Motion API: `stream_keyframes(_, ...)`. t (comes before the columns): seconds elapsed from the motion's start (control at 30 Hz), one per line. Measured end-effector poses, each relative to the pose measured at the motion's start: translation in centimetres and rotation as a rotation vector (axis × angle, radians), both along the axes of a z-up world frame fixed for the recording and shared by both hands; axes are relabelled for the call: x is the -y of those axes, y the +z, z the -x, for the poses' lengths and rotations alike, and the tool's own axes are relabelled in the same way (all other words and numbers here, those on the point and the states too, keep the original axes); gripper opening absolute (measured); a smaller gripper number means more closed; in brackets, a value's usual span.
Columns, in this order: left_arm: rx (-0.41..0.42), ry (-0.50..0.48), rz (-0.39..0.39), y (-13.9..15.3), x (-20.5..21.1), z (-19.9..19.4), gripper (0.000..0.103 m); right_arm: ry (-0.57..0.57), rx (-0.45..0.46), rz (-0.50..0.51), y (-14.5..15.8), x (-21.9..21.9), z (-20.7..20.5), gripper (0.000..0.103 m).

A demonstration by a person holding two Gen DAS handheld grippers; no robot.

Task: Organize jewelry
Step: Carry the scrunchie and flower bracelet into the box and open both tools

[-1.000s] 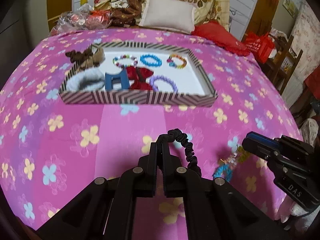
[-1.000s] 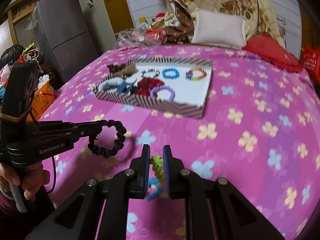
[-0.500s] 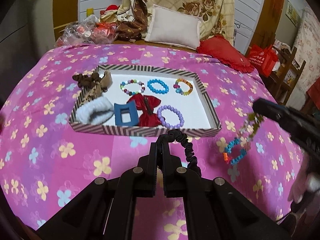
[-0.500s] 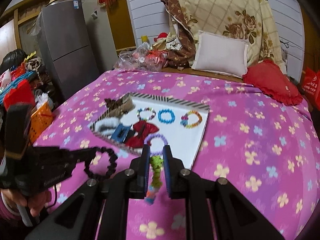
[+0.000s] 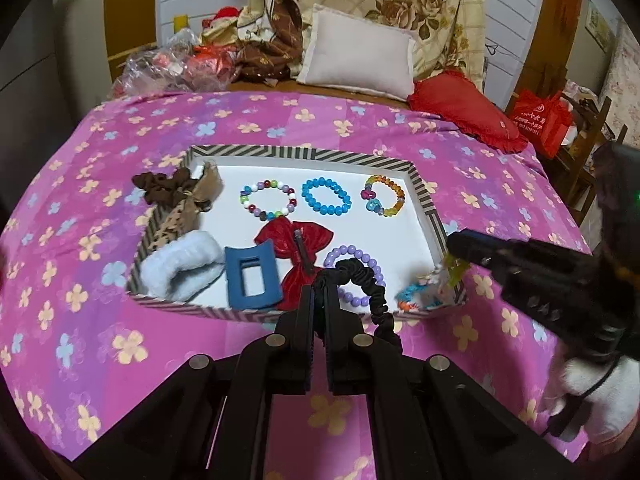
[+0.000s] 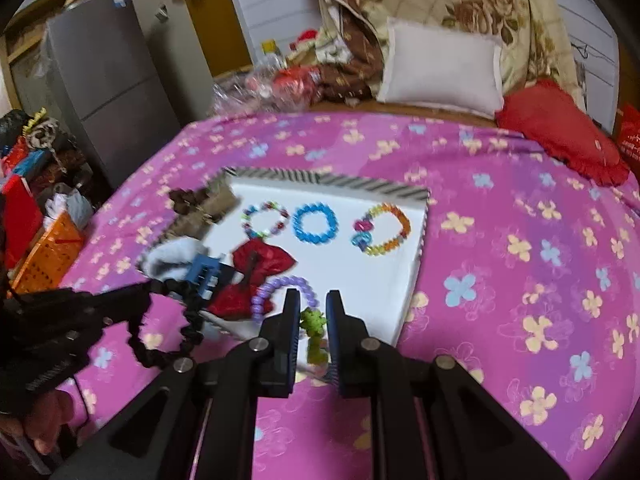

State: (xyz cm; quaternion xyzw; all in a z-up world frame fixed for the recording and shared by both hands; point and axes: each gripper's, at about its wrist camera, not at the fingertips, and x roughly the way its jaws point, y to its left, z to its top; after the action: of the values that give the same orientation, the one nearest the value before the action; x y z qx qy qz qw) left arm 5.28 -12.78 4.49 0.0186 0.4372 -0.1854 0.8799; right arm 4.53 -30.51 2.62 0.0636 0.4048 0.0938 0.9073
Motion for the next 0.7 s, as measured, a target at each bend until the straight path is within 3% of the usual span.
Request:
stream_keyframes(0.3, -0.068, -0.029, 0.016, -1.3, 4.4, -4.0, 0.008, -0.087, -0.011, 0.002, -2.2, 3.1, -3.7, 0.013)
stream_keyframes(0.43, -0.114, -0.033, 0.033, -2.8, 6.1, -6.2, 0.008, -0.147, 0.013, -0.082, -2.0, 4.9, -2.6, 0.034)
stream_keyframes(0.53, -0.117, -0.031, 0.018, -4.0, 7.2, -7.6, 0.008, -0.159, 0.02, -0.125, -1.9, 5.7, -1.2, 0.035)
stream_keyframes(0.63, -0.158, -0.018, 0.032, -5.1, 7.6, -8.5, 0.008, -0.156, 0.019, -0.135, -1.7, 5.9, 0.0, 0.043)
stream_keyframes(0.7, -0.201, 0.001, 0.04, -5.9, 7.3, -8.9, 0.016, -0.151, 0.018, -0.145, -1.7, 5.9, 0.6, 0.047)
